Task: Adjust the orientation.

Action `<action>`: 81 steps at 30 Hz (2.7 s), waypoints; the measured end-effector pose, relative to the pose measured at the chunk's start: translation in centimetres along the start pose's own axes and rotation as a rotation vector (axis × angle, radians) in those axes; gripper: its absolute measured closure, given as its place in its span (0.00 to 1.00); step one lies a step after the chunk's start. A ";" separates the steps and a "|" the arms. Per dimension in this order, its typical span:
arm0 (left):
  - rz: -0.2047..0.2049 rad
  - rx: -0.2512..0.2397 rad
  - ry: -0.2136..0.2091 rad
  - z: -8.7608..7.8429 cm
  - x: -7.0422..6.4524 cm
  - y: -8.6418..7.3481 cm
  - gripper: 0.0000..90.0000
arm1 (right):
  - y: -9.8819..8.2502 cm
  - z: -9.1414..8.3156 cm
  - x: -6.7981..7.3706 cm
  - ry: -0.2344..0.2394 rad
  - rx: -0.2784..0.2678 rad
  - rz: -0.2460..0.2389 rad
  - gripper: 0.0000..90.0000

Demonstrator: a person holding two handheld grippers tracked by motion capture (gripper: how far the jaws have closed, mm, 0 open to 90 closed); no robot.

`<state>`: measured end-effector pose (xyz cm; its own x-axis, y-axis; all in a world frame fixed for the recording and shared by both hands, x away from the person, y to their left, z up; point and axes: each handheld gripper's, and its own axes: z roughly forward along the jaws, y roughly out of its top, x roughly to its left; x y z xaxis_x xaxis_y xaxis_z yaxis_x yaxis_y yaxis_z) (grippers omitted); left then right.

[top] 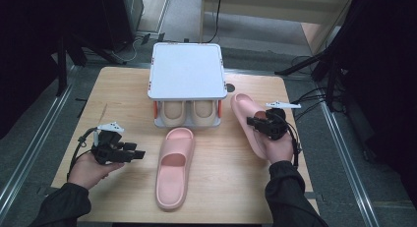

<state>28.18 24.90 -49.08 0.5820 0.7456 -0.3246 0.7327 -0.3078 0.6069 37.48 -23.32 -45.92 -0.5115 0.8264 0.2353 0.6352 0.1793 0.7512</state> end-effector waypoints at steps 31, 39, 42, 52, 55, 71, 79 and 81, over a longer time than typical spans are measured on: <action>0.073 0.030 -0.122 2.9 -0.9 3.6 0.72 | -5.8 -0.7 8.8 0.094 0.160 -0.119 0.95; 0.088 0.039 -0.129 3.2 -1.2 3.8 0.75 | -6.8 0.9 10.9 0.084 0.204 -0.196 0.92; 0.099 0.046 -0.127 3.3 -1.3 3.8 0.75 | -6.8 1.2 11.7 0.086 0.191 -0.210 0.91; 0.110 0.053 -0.120 3.4 -1.4 3.8 0.74 | -6.7 2.3 12.5 0.132 0.174 -0.192 0.88; 0.111 0.046 -0.117 3.3 -1.3 3.8 0.74 | -6.5 1.9 12.2 0.154 0.165 -0.172 0.80; 0.094 0.057 -0.108 3.2 -1.6 3.6 0.80 | -5.3 -2.8 6.9 0.134 0.074 -0.104 0.94; 0.110 0.088 -0.084 4.1 -1.9 3.4 0.80 | -5.3 -1.2 4.5 0.056 0.132 -0.062 0.94; 0.118 0.089 -0.087 4.2 -2.0 3.3 0.80 | -5.4 -0.8 4.3 0.052 0.150 -0.060 0.94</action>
<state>30.94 19.86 -49.47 0.6915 0.6481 -0.3190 0.6835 -0.4441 0.5794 31.40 -21.12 -48.45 -0.5780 0.7839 0.2267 0.6798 0.3089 0.6651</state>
